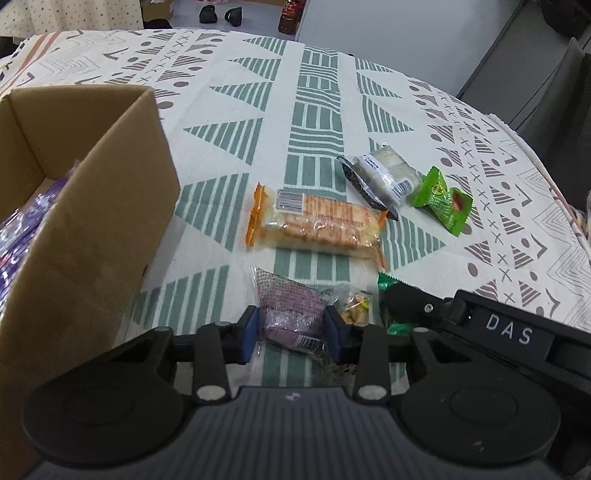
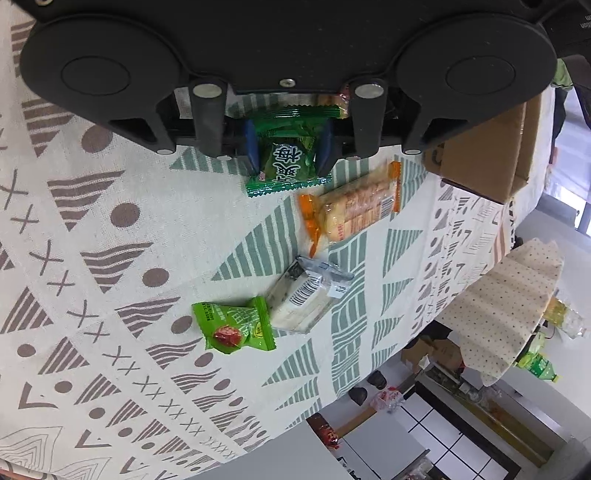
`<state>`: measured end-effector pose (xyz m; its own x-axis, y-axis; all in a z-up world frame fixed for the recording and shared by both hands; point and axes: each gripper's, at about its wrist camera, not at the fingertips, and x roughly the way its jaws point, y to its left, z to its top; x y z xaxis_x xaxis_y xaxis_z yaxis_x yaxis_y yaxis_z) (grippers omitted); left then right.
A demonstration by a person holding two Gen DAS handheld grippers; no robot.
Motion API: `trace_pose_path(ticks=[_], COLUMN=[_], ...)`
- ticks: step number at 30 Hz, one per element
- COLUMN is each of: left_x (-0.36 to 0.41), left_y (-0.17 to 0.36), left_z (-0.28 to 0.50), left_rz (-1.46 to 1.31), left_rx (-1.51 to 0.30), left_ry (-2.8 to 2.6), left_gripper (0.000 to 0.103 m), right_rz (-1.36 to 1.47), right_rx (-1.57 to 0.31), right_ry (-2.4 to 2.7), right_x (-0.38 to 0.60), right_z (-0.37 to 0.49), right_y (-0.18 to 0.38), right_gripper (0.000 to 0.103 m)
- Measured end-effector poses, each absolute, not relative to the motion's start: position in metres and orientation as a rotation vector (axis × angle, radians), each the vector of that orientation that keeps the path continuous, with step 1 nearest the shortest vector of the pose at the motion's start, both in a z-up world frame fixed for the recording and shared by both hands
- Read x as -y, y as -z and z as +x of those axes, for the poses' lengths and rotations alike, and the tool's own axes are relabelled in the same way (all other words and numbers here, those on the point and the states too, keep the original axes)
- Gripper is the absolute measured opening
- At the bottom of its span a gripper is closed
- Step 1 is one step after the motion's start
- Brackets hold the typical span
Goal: Organize snacks
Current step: 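Grasp a purple round packet with the left gripper while the right grasps a green plum packet, then carry both packets into the cardboard box and open both grippers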
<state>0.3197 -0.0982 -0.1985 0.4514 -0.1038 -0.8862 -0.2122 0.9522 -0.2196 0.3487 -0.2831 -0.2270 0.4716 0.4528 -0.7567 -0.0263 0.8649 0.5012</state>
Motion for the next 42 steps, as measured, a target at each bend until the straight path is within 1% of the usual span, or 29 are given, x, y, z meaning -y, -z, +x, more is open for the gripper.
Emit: trace_pose_path(ticks=[7, 23, 29, 42], left_x=[0.09, 0.061, 0.047, -0.001], left_y=[0.175, 0.1, 0.084, 0.068], left_z=[0.306, 0.275, 0.261, 0.232], left_rz=[-0.316, -0.308, -0.315, -0.341], left_rx=[-1.064, -0.913, -0.88, -0.842], left_ry=[-0.089, -0.131, -0.15, -0.204], left_gripper=[0.036, 0.036, 0.036, 0.036], right_rz=[0.48, 0.429, 0.379, 0.305], right_rx=[-0.991, -0.881, -0.816, -0.749], right_ry=[-0.348, -0.464, -0.499, -0.566], right_x=[0.283, 0.256, 0.239, 0.2], right_z=[0.344, 0.318, 0.303, 0.281], right_y=[0.207, 0.157, 0.133, 0.112], right_gripper=[0.032, 0.032, 0.032, 0.032])
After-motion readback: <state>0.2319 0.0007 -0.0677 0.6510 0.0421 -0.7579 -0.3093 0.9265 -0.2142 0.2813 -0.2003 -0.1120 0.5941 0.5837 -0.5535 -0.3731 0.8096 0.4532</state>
